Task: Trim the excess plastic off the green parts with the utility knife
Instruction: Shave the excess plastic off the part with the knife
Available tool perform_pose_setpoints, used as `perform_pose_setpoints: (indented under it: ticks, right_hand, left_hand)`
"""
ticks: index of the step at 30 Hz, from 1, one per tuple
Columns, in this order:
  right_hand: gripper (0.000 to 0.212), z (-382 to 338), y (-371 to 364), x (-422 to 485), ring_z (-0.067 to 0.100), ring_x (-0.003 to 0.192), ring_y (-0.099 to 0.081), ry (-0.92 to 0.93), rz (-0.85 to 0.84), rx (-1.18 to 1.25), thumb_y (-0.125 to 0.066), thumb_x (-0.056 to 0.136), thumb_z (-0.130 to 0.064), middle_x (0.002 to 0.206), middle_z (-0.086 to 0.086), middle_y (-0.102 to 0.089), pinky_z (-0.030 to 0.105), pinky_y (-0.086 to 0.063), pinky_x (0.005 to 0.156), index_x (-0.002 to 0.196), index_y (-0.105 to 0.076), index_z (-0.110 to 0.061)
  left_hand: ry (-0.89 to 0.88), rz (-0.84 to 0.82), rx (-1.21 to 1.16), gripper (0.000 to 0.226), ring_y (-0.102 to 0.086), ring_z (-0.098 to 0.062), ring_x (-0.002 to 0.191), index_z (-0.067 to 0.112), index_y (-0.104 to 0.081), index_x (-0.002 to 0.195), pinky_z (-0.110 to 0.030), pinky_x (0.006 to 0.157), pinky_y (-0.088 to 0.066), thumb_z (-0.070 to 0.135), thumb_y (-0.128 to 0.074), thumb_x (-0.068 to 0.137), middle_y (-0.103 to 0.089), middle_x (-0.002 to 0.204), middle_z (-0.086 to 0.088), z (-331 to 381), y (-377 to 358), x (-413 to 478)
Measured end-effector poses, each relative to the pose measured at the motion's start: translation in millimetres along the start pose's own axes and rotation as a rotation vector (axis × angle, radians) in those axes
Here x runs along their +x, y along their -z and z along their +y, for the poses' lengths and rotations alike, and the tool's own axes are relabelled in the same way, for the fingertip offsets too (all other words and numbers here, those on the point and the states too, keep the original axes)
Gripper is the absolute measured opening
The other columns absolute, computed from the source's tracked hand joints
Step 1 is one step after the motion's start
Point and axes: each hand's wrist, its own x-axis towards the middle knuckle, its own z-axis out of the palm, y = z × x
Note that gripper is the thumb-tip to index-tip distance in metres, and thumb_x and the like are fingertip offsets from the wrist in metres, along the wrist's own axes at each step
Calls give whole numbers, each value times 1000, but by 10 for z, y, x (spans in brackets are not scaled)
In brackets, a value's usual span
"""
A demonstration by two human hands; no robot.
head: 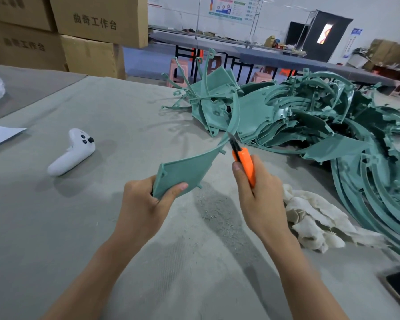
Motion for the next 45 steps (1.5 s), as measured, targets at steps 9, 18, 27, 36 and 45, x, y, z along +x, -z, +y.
perform_pose_setpoints:
  ticks: [9, 18, 27, 36, 45]
  right_hand:
    - [27, -96, -32, -50, 14, 44, -40, 43, -42, 17, -44, 102, -38, 52, -5, -42, 33, -30, 45, 84, -43, -18]
    - [28, -197, -102, -146, 17, 44, -42, 96, -95, 9, -43, 102, -42, 51, -6, -41, 40, -34, 43, 85, -42, -19]
    - [28, -115, -74, -89, 14, 43, -40, 35, -58, -4, -42, 101, -40, 52, -5, -43, 39, -34, 45, 85, -44, -17]
    - [29, -138, -102, -81, 15, 42, -39, 49, -61, 27, -43, 102, -40, 51, -6, -40, 43, -35, 44, 82, -41, -19]
    - [29, -73, -97, -48, 14, 43, -38, 19, -37, -6, -43, 101, -41, 51, -7, -38, 40, -32, 45, 80, -39, -21]
  left_hand:
    - [-39, 25, 99, 38, -49, -28, 53, -5, -63, 58, -36, 46, -35, 27, -69, 77, -54, 44, -15, -38, -7, 12]
    - [-80, 38, 111, 37, -45, -27, 56, -2, -56, 53, -28, 44, -32, 22, -71, 77, -46, 40, -11, -23, -3, 12]
    - [-131, 31, 113, 28, -39, -23, 53, 1, -59, 58, -21, 45, -29, 17, -71, 78, -43, 40, -6, -20, -12, 0]
    - [-214, 48, 134, 28, -31, -10, 52, 13, -52, 58, -9, 45, -25, 13, -72, 78, -20, 50, 23, 39, 20, 29]
    - [-203, 52, 146, 25, -33, -13, 53, 5, -58, 59, -12, 44, -25, 13, -71, 78, -28, 48, 12, 39, 9, 16]
